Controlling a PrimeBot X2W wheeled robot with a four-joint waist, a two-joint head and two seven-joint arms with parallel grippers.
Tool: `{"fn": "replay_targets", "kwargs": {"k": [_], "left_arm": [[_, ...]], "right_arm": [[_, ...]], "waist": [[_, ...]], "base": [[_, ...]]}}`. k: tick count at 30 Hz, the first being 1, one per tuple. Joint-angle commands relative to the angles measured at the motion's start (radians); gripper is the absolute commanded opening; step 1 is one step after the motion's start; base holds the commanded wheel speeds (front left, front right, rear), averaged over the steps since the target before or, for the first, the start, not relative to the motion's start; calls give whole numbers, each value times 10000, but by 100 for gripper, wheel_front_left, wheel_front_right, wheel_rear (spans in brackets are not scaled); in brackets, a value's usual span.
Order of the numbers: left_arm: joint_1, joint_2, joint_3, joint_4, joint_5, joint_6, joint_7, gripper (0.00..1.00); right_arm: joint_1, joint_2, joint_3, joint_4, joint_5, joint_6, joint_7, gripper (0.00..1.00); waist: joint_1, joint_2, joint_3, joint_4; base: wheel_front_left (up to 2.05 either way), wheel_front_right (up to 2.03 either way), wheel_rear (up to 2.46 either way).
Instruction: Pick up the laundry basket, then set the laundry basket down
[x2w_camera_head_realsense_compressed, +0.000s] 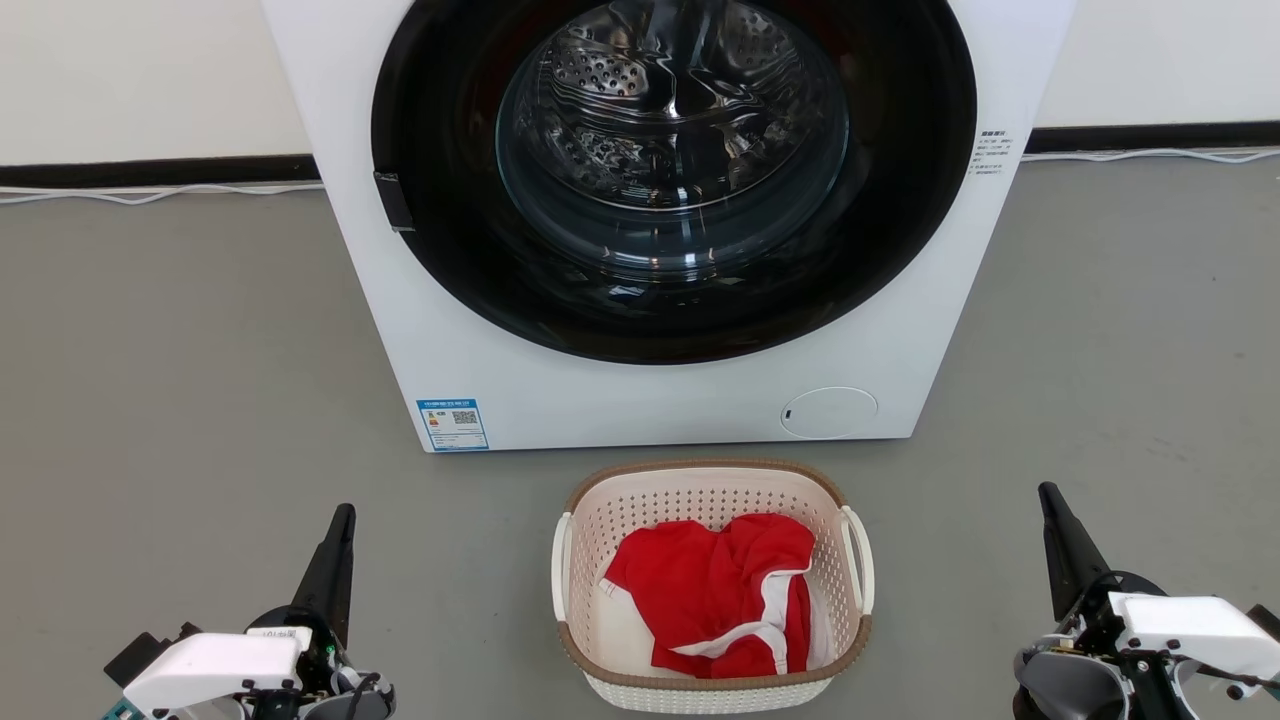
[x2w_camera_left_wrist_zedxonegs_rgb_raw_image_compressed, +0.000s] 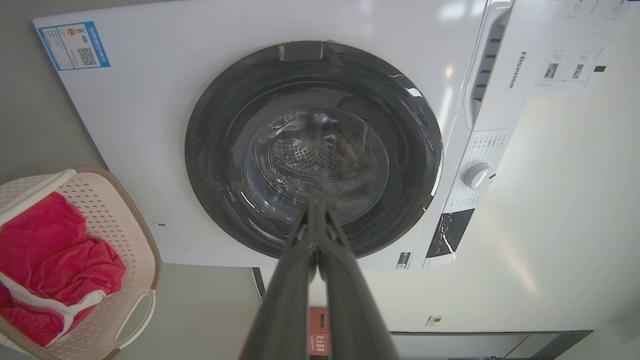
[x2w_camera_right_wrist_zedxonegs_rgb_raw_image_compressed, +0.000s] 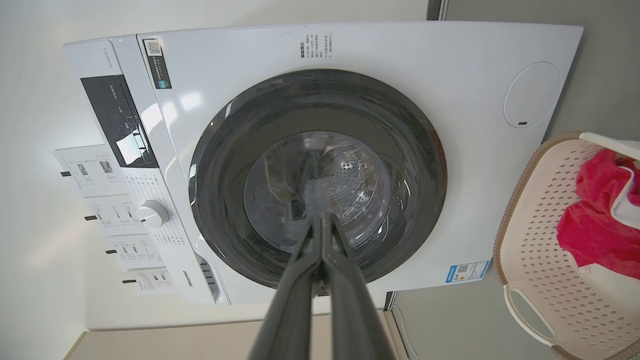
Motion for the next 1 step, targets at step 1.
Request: {"fn": "replay_targets", "kwargs": {"k": [1], "left_arm": [[-411, 141, 312, -303, -1, -71, 63, 0]], "right_arm": [[-232, -33, 187, -313, 62, 73, 75, 0]], "waist": [[0, -1, 0, 0]], "base": [[0, 0, 0]]}}
